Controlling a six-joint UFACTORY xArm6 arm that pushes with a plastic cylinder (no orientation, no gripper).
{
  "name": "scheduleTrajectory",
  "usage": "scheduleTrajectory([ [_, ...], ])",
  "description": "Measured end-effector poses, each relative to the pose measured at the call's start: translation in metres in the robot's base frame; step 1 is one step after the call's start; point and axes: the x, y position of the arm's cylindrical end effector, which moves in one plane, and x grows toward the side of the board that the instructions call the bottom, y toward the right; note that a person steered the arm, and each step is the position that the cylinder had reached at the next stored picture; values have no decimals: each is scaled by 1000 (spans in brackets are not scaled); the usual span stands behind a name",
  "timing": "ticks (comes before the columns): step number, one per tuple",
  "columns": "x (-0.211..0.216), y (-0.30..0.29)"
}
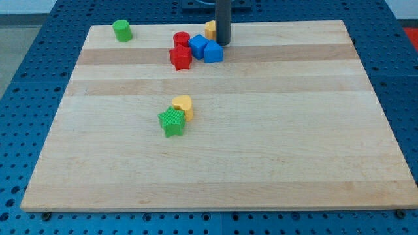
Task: Point your arm at the red star
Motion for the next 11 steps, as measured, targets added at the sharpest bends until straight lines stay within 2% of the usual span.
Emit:
scheduleTrajectory([
  [2,11,1],
  [4,78,8],
  [5,96,2],
  [8,91,-135],
  [10,36,-147],
  [11,29,-145],
])
